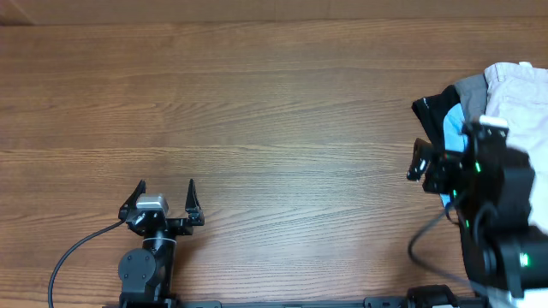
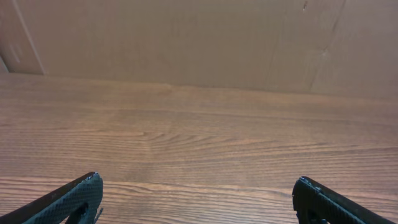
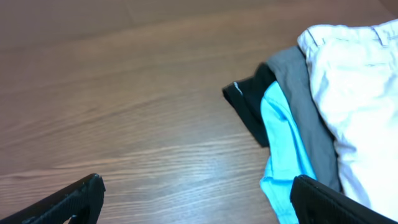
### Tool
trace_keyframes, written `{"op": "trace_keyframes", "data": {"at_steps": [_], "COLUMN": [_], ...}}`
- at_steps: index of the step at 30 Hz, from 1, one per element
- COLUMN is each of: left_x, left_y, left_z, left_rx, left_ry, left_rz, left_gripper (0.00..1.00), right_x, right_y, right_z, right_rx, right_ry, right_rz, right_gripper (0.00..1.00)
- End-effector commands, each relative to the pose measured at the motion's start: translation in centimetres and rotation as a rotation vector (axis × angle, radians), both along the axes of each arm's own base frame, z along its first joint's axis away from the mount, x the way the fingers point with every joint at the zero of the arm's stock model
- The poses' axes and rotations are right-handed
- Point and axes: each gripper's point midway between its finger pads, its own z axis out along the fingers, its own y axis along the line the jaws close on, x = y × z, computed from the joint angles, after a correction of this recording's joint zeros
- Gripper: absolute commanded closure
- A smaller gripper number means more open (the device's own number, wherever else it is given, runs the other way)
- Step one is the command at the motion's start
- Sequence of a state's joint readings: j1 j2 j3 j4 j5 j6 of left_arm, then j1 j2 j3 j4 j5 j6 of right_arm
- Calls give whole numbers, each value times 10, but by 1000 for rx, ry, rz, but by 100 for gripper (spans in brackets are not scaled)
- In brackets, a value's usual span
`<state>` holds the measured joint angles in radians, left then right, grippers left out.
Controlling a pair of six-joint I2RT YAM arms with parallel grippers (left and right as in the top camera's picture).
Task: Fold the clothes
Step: 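Reach the right gripper into the clothes pile and grasp the beige shorts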
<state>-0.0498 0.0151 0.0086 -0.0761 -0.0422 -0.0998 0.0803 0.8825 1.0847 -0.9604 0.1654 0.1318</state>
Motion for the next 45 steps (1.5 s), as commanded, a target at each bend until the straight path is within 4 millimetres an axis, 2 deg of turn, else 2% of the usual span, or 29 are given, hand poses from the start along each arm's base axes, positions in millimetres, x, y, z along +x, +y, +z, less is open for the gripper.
{"op": "trace_keyframes", "data": {"at_steps": [1, 6, 12, 16, 18, 21, 22, 23, 27, 34, 40, 45], "left_x": [0, 0, 0, 0, 0, 0, 0, 0, 0, 0, 0, 0], "left_y": [3, 3, 3, 3, 3, 3, 3, 3, 3, 3, 3, 3], "left_z": [1, 1, 1, 1, 1, 1, 1, 1, 1, 1, 1, 1], "left_rx": [18, 18, 18, 19, 18, 18, 18, 19, 18, 18, 18, 18], "left_ry": [-10, -10, -10, -10, -10, -10, -10, -10, -10, -10, -10, -10], "left_rz": [15, 15, 15, 15, 15, 15, 15, 15, 15, 15, 15, 15], "left_gripper": [0, 0, 0, 0, 0, 0, 0, 0, 0, 0, 0, 0], "right_x": [16, 35, 43, 40, 39, 40, 41, 42, 45, 46, 57, 78], "right_y": [-5, -6, -49, -69, -73, -73, -74, -74, -76, -80, -85, -98], "right_z": [9, -25, -59, -62, -62, -62, -61, -61, -59, -62, -74, -74], "right_rx": [-34, -32, 12, 30, 36, 36, 36, 35, 23, 2, -31, -123], "right_ry": [71, 248, 388, 397, 397, 392, 387, 383, 369, 376, 401, 363], "right_rz": [-31, -57, -233, -300, -310, -311, -311, -311, -318, -320, -313, -296], "right_gripper": [0, 0, 0, 0, 0, 0, 2, 10, 16, 17, 22, 22]}}
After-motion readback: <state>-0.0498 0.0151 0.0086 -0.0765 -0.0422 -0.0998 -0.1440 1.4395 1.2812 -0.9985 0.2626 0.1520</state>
